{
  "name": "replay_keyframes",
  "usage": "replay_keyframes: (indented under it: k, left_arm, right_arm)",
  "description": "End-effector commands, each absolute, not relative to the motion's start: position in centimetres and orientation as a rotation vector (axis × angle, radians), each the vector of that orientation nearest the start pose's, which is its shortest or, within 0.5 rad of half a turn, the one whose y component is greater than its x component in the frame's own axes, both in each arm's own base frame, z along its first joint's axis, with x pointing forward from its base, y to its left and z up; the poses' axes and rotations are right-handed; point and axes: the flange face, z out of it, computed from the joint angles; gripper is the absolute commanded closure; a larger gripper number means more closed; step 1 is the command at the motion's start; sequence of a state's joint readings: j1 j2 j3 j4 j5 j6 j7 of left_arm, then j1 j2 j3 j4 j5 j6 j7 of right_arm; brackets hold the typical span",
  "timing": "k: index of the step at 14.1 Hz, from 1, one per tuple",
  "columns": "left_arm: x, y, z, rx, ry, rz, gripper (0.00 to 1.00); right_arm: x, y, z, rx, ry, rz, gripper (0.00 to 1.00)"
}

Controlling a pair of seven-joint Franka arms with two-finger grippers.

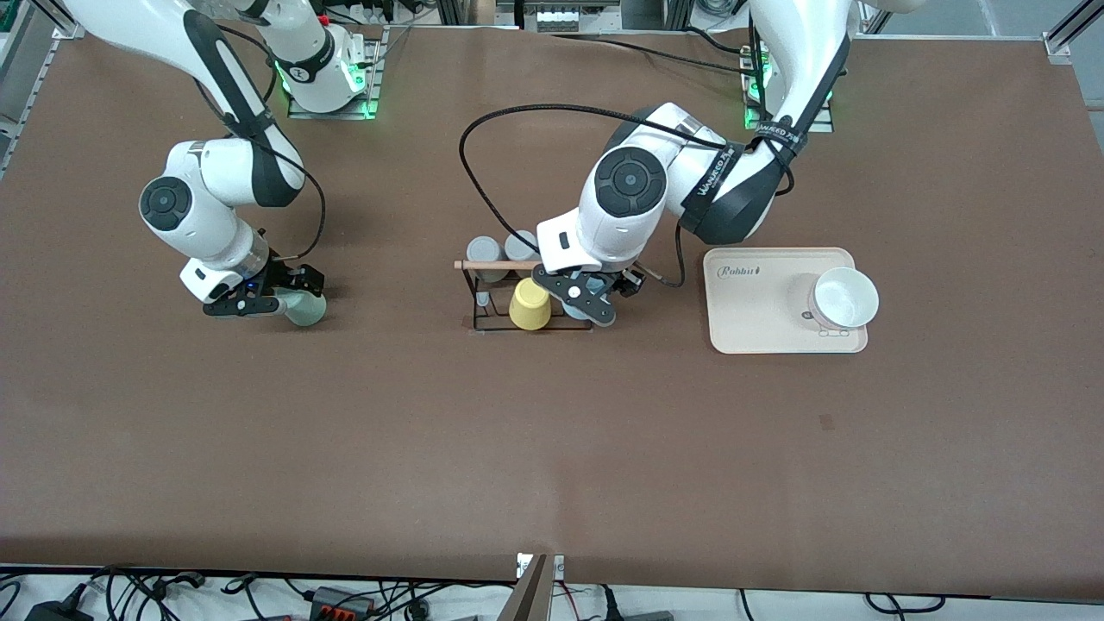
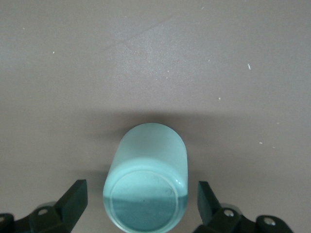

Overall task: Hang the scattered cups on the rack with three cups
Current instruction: 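Hang the light blue cup on a rack peg with the left gripper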

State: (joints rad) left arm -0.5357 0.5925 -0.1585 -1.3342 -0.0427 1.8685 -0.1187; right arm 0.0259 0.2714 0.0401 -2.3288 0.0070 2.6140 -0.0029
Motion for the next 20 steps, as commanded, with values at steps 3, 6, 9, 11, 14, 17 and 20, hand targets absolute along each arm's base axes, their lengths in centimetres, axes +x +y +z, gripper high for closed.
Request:
replay_keyframes:
  k: [3,6,9,11,14,17,20]
  left_arm:
    - [56.1,-45.6,38.2,-3.098,0.889,0.157,0.74]
    - [56.5,-46.2,37.3,-3.098,0.897,0.159,0.74]
    - [56.7,-46.3,36.6,-3.097,0.898,0.169,0.73]
    - [56.7,-46.3,36.3,-3.096,0.899,0.171,0.72]
    - [56.8,-46.5,35.5,-3.098,0.896,0.183,0.67]
    - [56.7,-46.8,34.7,-3.098,0.901,0.19,0.55]
    - [56.7,-46.8,34.8,-3.097,0.904,0.182,0.0]
  right_arm:
    - [52.4,2.9,22.4,-3.128,-0.113,-0.043,0.07]
    - [52.4,2.9,22.4,-3.128,-0.113,-0.043,0.42]
    - [52.4,2.9,22.4,-3.128,-0.113,-0.043,0.6]
    - [52.4,2.9,22.5,-3.128,-0.113,-0.046,0.62]
    - [52.5,2.9,22.9,-3.128,-0.113,-0.053,0.63]
    - [52.5,2.9,23.1,-3.129,-0.111,-0.055,0.63]
    - [52.5,2.9,23.3,-3.129,-0.111,-0.058,0.63]
